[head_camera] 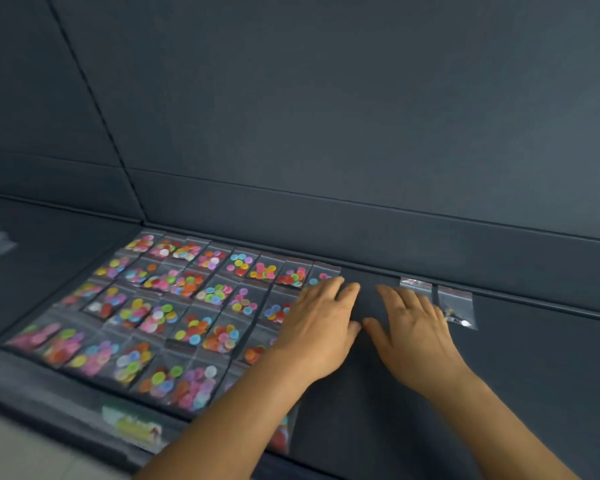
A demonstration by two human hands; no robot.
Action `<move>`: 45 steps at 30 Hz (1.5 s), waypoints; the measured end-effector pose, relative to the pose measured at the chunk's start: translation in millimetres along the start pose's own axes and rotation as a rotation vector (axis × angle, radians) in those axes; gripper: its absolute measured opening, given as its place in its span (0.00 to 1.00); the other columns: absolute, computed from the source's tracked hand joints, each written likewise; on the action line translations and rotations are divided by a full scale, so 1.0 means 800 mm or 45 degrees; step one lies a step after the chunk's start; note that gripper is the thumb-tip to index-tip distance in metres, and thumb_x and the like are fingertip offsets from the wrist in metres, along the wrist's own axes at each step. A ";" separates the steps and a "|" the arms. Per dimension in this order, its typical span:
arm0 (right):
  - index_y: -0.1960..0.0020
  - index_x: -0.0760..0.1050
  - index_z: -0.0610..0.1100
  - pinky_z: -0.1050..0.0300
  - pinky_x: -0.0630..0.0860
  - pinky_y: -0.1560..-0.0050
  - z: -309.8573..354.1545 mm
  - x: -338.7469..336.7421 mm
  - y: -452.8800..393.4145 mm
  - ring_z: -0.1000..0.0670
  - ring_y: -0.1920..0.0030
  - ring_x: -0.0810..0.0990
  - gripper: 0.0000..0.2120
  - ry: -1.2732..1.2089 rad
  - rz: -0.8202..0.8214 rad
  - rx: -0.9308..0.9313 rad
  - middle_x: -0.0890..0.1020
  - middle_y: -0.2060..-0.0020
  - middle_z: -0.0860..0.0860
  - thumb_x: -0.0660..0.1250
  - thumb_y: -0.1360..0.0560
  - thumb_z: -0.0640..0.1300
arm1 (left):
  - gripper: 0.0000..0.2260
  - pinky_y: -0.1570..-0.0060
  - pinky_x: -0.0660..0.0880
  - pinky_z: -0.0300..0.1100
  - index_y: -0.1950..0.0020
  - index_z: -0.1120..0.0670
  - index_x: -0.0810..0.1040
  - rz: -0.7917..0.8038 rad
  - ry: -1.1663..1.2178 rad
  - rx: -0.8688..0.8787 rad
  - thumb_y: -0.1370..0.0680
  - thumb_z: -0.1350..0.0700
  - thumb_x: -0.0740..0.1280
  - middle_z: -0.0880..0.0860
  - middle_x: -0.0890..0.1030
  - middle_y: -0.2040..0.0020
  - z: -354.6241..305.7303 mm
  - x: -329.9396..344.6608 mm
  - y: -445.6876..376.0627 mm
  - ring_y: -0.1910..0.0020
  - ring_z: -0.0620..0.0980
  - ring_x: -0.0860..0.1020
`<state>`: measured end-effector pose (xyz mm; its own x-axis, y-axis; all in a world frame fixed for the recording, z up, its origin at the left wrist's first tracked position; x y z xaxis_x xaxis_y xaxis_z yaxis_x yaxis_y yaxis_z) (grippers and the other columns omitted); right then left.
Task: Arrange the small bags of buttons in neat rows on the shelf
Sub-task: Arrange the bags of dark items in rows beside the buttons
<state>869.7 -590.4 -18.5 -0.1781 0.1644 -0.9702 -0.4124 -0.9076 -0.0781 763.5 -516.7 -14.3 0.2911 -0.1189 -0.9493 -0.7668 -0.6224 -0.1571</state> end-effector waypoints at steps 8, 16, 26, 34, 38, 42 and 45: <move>0.25 0.51 0.51 0.51 0.51 0.28 0.186 0.023 0.005 0.49 0.27 0.56 0.30 -0.074 -0.005 -0.283 0.59 0.26 0.53 0.54 0.23 0.60 | 0.27 0.29 0.55 0.46 0.24 0.47 0.52 -0.151 -0.043 -0.213 0.20 0.46 0.58 0.48 0.57 0.25 0.149 -0.078 0.118 0.27 0.50 0.55; 0.24 0.50 0.52 0.50 0.50 0.27 0.406 0.073 0.018 0.50 0.26 0.55 0.30 -0.106 0.008 -0.451 0.58 0.26 0.54 0.53 0.22 0.60 | 0.28 0.28 0.54 0.46 0.23 0.46 0.51 -0.174 -0.106 -0.366 0.20 0.46 0.58 0.49 0.56 0.24 0.323 -0.150 0.253 0.26 0.50 0.55; 0.25 0.53 0.51 0.50 0.48 0.28 0.618 0.123 0.011 0.51 0.27 0.55 0.29 -0.167 0.071 -0.648 0.59 0.26 0.54 0.54 0.22 0.60 | 0.26 0.29 0.57 0.44 0.23 0.50 0.54 -0.283 -0.099 -0.547 0.20 0.48 0.59 0.51 0.59 0.25 0.489 -0.222 0.359 0.27 0.51 0.57; 0.25 0.55 0.51 0.52 0.50 0.28 0.741 0.166 -0.047 0.51 0.27 0.56 0.28 -0.181 0.120 -0.741 0.60 0.26 0.53 0.55 0.22 0.59 | 0.26 0.29 0.57 0.44 0.24 0.50 0.55 -0.331 -0.069 -0.669 0.20 0.48 0.60 0.51 0.61 0.26 0.617 -0.245 0.383 0.27 0.50 0.58; 0.25 0.56 0.52 0.51 0.51 0.28 0.795 0.192 -0.100 0.51 0.27 0.56 0.27 -0.204 0.127 -0.760 0.60 0.27 0.54 0.56 0.22 0.58 | 0.27 0.30 0.58 0.43 0.24 0.50 0.55 -0.323 -0.064 -0.706 0.20 0.48 0.60 0.51 0.62 0.27 0.692 -0.254 0.368 0.29 0.50 0.60; 0.26 0.57 0.52 0.49 0.52 0.28 0.840 0.218 -0.158 0.50 0.27 0.58 0.26 -0.224 0.150 -0.744 0.62 0.27 0.54 0.57 0.22 0.57 | 0.26 0.31 0.60 0.43 0.24 0.51 0.57 -0.320 -0.036 -0.747 0.20 0.48 0.60 0.51 0.65 0.28 0.768 -0.261 0.343 0.30 0.50 0.62; 0.26 0.59 0.51 0.50 0.55 0.29 0.870 0.235 -0.194 0.49 0.28 0.61 0.26 -0.241 0.162 -0.730 0.66 0.29 0.52 0.58 0.22 0.55 | 0.25 0.30 0.61 0.45 0.25 0.52 0.58 -0.299 -0.033 -0.813 0.20 0.48 0.59 0.53 0.64 0.27 0.824 -0.264 0.329 0.29 0.52 0.62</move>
<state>278.3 -149.8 -28.8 -0.3717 0.0590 -0.9265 0.1592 -0.9792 -0.1262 122.8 -145.4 -34.9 0.3885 0.0887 -0.9172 -0.1943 -0.9651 -0.1757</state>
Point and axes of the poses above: each hand's wrist, its own y-axis away from the middle knuckle, its own x-axis out of the palm, z = x × y, the point moved 5 cm from there along -y, towards the middle knuckle
